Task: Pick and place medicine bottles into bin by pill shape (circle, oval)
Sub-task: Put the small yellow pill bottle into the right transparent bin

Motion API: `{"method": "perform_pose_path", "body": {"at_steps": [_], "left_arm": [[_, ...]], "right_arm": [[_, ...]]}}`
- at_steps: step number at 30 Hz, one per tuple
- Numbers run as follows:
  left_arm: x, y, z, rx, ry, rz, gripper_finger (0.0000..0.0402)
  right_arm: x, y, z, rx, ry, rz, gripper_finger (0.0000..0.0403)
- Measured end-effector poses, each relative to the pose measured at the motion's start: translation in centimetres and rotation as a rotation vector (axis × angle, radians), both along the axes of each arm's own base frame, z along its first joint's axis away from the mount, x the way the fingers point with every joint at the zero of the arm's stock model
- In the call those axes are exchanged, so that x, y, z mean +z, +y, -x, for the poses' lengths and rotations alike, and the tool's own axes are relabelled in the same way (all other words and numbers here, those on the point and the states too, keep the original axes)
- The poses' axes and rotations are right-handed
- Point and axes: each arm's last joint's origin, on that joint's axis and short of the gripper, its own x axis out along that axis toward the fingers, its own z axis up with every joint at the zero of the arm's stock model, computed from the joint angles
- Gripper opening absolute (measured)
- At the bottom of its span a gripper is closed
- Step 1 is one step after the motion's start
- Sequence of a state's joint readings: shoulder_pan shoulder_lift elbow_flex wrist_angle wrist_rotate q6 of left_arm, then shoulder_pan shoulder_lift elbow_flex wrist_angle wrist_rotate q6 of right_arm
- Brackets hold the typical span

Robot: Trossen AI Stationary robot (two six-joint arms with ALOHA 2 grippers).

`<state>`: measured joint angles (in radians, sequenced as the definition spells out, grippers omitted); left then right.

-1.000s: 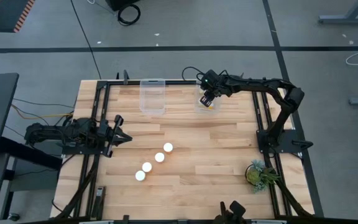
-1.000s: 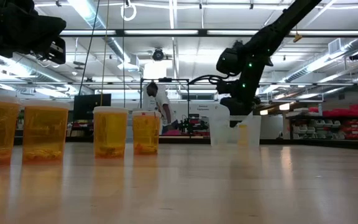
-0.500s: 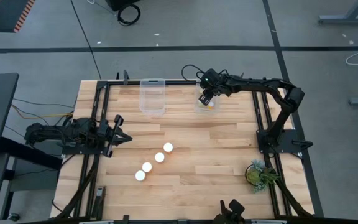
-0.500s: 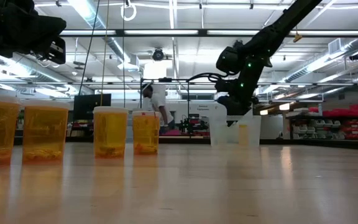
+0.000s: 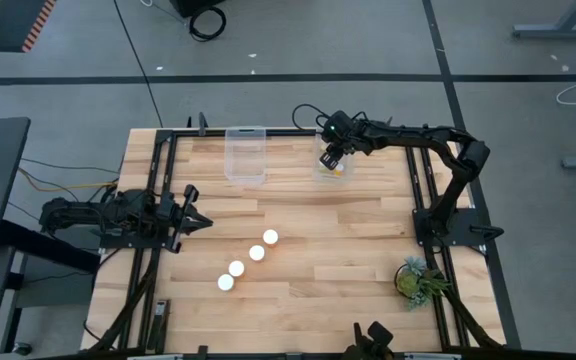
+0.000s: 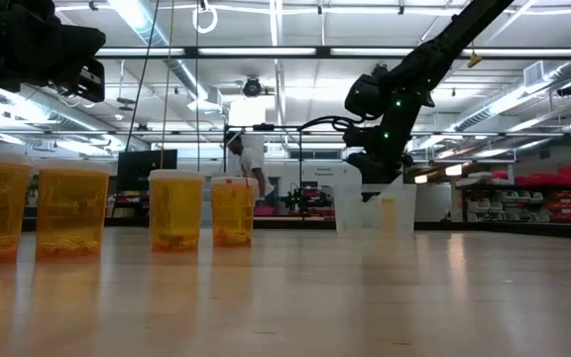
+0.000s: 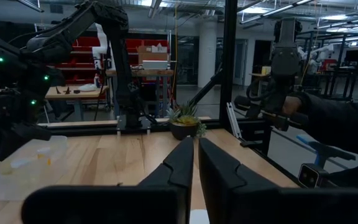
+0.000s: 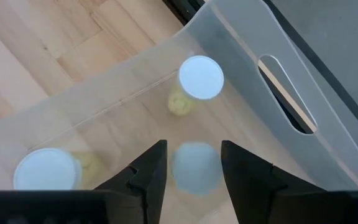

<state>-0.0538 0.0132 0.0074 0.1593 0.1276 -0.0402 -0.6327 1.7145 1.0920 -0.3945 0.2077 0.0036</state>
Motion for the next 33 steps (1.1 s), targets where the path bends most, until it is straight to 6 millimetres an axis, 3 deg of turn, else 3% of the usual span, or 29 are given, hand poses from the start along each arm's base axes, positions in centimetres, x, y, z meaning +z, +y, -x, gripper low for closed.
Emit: {"method": "perform_pose_path", "body": {"at_steps": [33], "left_arm": [[0.00,0.00,0.00,0.000,0.000,0.000,0.0031]], "right_arm": [[0.15,-0.12,-0.20,0.047,0.004,0.033,0.0167]]}}
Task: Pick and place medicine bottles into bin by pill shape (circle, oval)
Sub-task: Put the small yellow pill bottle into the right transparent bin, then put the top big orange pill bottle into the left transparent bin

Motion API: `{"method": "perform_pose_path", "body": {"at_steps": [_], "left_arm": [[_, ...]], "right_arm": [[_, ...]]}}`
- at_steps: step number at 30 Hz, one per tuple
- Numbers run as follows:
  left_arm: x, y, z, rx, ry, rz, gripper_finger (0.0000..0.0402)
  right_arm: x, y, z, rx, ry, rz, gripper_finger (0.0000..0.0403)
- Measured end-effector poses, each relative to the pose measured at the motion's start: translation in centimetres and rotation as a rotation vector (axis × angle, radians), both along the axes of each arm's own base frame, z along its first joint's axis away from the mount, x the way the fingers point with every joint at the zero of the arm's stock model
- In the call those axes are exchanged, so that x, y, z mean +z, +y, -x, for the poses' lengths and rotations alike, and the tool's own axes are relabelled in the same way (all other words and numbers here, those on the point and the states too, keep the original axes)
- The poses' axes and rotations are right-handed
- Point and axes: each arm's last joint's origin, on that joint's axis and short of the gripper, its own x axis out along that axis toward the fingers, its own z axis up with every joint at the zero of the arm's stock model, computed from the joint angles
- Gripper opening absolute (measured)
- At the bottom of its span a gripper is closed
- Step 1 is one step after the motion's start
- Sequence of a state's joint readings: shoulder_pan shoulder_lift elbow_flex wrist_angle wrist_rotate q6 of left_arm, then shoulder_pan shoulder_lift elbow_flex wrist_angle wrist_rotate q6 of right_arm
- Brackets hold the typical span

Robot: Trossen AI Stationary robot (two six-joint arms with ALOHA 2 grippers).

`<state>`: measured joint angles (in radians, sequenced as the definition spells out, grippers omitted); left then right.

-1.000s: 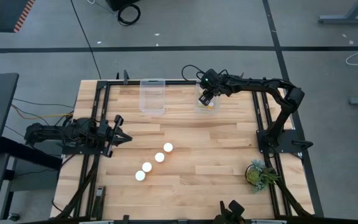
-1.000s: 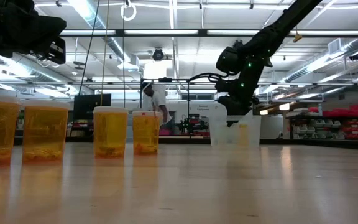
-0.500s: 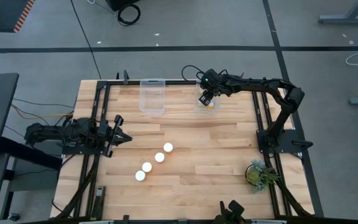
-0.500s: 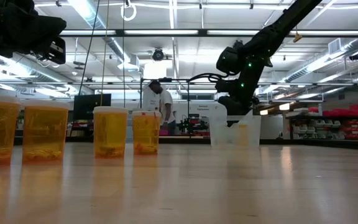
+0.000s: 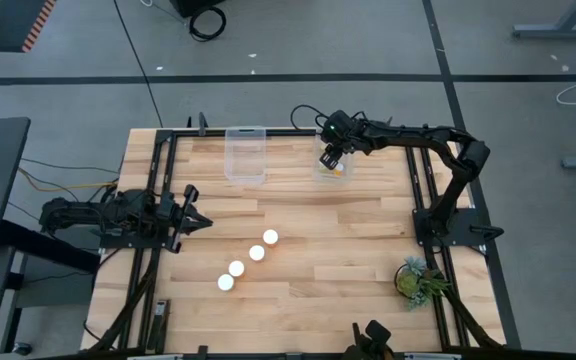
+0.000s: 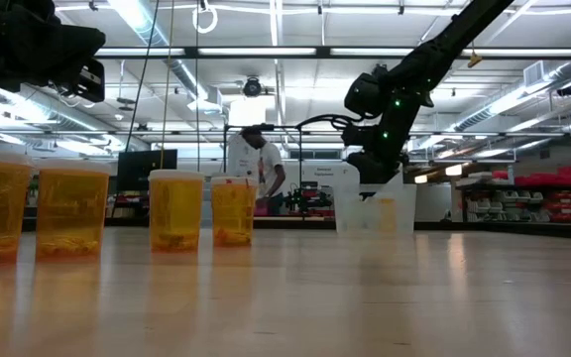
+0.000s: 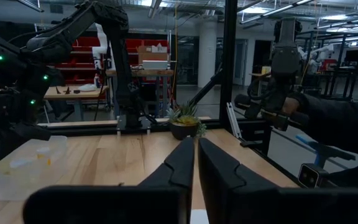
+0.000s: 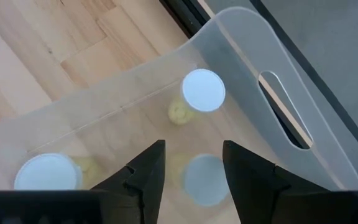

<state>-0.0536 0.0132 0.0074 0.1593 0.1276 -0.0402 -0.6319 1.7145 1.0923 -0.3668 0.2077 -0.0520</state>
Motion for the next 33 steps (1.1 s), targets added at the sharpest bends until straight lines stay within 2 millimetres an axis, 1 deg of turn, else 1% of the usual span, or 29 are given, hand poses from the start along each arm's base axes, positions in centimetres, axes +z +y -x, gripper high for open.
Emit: {"method": "perform_pose_path", "body": {"at_steps": [5,13,21,25,28,33], "left_arm": [[0.0,0.0,0.0,0.000,0.000,0.000,0.0035],[0.0,0.0,0.0,0.000,0.000,0.000,0.0026],[0.0,0.0,0.0,0.000,0.000,0.000,0.0036],[0.0,0.0,0.0,0.000,0.000,0.000,0.0032],[0.0,0.0,0.0,0.000,-0.001,0.000,0.0027],[0.0,0.0,0.0,0.000,0.000,0.000,0.0028]], "right_arm": [[0.0,0.0,0.0,0.007,0.001,0.005,0.0167],[0.2,0.0,-0.3,0.029,-0.011,0.027,0.0167],[0.3,0.9,-1.1,0.059,-0.016,0.045,0.0167],[0.3,1.4,-1.5,0.069,0.001,0.066,0.0167],[0.8,1.8,-2.0,0.083,-0.005,0.080,0.0167],[2.1,2.5,-3.3,0.119,-0.045,0.105,0.0167]]}}
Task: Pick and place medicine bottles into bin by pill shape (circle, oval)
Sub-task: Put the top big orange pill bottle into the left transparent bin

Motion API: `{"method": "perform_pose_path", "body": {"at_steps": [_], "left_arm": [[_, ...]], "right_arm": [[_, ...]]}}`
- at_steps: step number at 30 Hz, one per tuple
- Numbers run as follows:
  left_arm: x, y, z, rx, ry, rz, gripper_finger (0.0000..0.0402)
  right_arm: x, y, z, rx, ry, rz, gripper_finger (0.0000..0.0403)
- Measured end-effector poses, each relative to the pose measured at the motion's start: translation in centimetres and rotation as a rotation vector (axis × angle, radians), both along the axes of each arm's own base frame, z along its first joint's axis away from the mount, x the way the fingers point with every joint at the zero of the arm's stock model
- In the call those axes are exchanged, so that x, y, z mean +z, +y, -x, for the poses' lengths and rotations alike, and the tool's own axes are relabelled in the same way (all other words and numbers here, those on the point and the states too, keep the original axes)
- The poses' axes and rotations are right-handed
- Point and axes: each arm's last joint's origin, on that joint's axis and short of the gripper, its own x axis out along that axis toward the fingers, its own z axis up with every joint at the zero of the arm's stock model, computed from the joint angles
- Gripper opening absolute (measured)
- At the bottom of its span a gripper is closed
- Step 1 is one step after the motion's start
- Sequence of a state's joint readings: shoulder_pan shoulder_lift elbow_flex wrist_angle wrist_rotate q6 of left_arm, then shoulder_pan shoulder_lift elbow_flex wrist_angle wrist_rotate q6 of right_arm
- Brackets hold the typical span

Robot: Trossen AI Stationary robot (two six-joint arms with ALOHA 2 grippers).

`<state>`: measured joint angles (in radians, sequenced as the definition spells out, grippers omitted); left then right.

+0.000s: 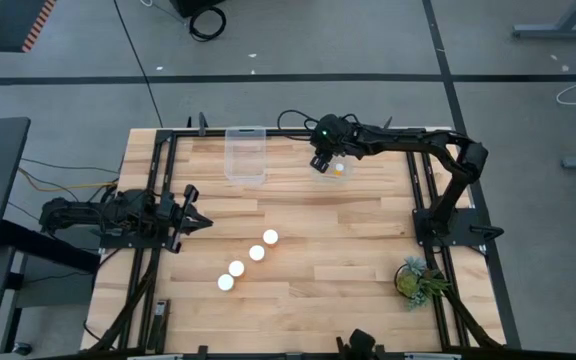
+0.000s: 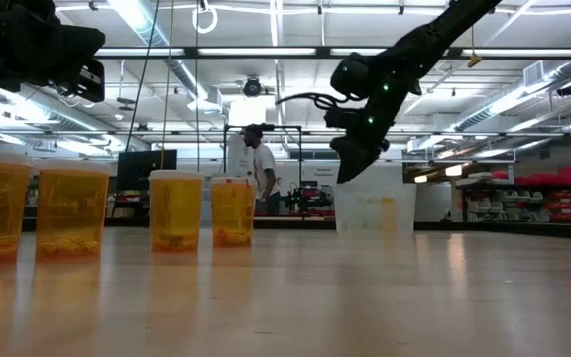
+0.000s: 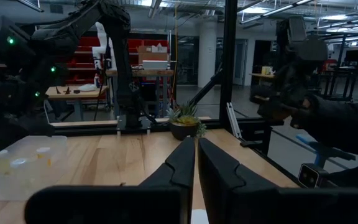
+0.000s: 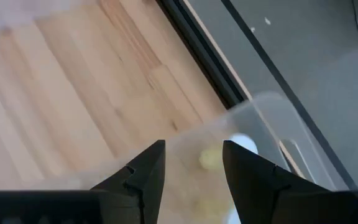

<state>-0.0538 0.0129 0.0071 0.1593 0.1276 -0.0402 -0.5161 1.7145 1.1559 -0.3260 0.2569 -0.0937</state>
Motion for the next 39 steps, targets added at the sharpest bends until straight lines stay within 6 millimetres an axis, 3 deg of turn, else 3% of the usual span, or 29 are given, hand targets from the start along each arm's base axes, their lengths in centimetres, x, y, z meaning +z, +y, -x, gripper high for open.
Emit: {"method": "perform_pose_path", "body": {"at_steps": [11,23,39], "left_arm": [[0.0,0.0,0.0,0.000,0.000,0.000,0.0028],[0.0,0.0,0.0,0.000,0.000,0.000,0.0032],[0.0,0.0,0.0,0.000,-0.001,0.000,0.0028]], "right_arm": [[2.4,3.8,-3.1,0.133,-0.069,0.034,0.0167],[4.0,7.5,-5.2,0.271,-0.106,0.065,0.0166],[4.1,12.2,-6.3,0.402,-0.117,0.063,0.0165]]}}
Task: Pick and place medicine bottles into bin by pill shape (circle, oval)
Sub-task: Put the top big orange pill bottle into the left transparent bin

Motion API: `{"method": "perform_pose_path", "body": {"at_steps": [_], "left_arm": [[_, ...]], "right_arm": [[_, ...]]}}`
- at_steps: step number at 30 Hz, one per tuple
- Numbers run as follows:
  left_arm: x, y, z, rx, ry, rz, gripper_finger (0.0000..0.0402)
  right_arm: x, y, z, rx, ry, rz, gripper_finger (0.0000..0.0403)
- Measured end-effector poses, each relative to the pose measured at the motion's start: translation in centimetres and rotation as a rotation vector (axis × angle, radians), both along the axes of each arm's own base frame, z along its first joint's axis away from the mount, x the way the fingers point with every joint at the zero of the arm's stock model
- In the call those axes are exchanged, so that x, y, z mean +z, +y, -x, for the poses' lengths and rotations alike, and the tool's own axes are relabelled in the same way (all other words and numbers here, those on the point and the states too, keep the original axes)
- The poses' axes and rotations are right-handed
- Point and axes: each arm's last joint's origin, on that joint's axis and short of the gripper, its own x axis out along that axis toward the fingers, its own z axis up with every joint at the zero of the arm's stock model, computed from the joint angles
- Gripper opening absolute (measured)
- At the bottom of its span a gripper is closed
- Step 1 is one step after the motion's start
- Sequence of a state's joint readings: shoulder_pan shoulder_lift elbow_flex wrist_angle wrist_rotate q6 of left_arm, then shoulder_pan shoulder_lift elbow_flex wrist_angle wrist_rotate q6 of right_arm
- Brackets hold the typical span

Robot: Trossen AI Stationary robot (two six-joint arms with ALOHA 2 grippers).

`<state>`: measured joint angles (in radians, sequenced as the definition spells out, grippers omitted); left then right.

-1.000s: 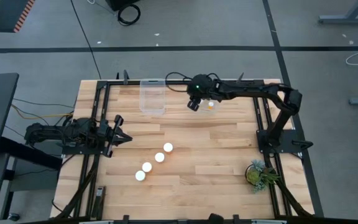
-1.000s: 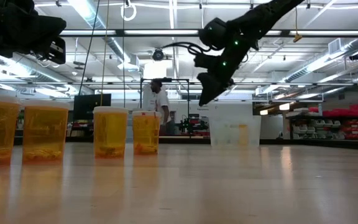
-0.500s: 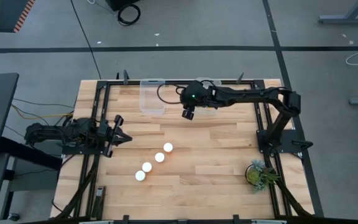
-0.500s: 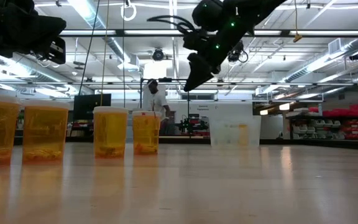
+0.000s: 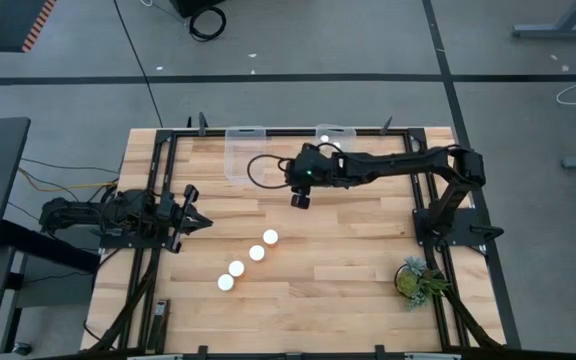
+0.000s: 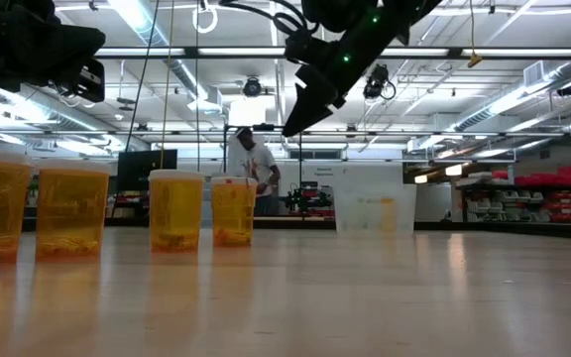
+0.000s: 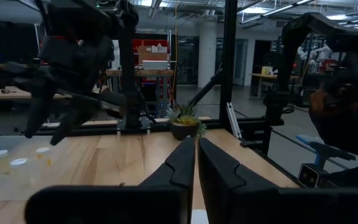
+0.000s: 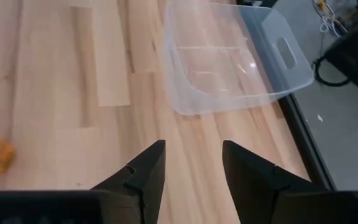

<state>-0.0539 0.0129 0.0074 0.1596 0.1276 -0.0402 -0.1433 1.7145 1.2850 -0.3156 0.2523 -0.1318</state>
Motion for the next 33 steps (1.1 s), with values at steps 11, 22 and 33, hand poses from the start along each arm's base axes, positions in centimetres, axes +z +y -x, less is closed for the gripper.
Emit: {"method": "perform_pose_path", "body": {"at_steps": [11,22,33], "left_arm": [[0.0,0.0,0.0,0.000,0.000,0.000,0.0029],[0.0,0.0,0.0,0.000,0.000,0.000,0.0035],[0.0,0.0,0.0,0.000,0.000,0.000,0.0024]], "right_arm": [[3.7,1.1,2.3,0.004,-0.064,-0.006,0.0165],[9.3,3.1,7.9,0.011,-0.150,-0.041,0.0165],[11.3,5.4,11.4,0.126,-0.220,0.006,0.0165]]}}
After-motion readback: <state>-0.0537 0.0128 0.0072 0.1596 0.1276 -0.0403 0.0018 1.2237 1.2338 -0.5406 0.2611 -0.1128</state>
